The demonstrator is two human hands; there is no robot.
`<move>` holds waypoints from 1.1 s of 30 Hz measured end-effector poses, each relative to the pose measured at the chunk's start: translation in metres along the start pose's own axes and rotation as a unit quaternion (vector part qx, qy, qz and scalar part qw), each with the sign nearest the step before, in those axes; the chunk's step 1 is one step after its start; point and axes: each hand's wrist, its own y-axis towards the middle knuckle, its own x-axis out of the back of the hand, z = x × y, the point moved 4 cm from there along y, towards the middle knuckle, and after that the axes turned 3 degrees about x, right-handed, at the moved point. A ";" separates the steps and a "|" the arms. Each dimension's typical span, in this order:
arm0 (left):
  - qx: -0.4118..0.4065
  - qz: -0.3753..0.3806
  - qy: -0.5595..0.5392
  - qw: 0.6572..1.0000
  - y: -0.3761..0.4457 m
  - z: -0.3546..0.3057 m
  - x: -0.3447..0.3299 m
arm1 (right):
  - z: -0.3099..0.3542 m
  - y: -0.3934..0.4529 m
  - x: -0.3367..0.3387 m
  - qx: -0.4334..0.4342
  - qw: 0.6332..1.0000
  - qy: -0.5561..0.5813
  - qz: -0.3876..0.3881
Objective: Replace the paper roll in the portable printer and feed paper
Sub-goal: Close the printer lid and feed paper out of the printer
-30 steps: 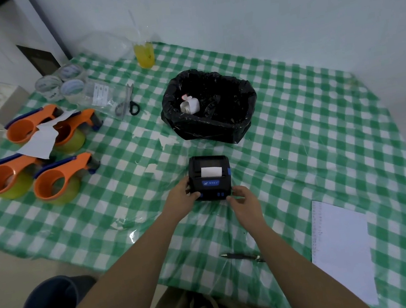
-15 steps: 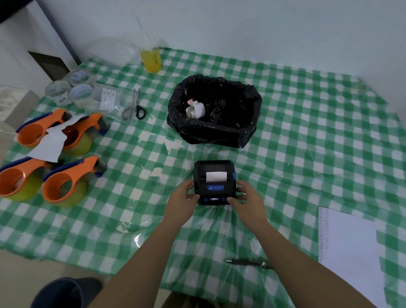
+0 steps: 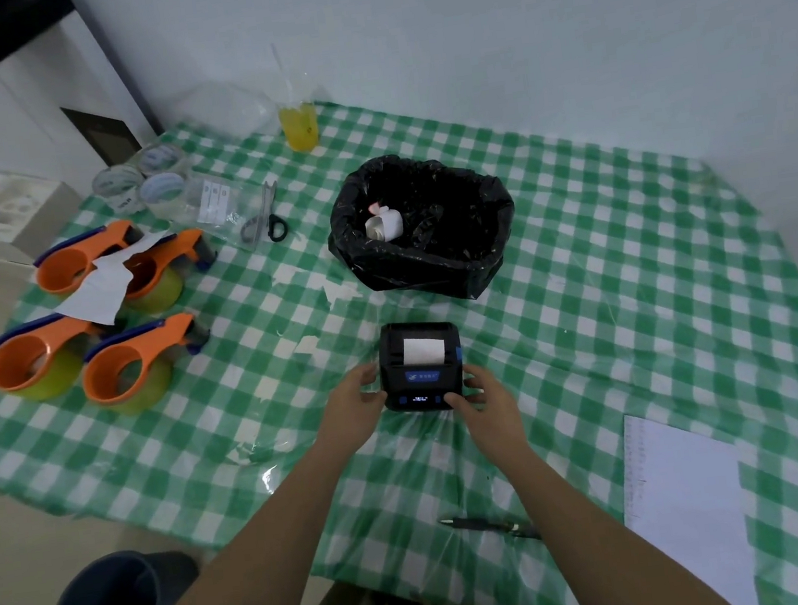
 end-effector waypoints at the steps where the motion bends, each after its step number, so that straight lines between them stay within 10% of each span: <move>1: 0.001 -0.001 0.000 1.000 0.000 0.000 0.000 | -0.001 -0.001 0.001 -0.002 1.000 -0.002 -0.003; 33: -0.029 -0.032 0.015 0.999 -0.013 -0.008 0.009 | 0.012 -0.003 0.011 -0.004 0.999 0.031 -0.039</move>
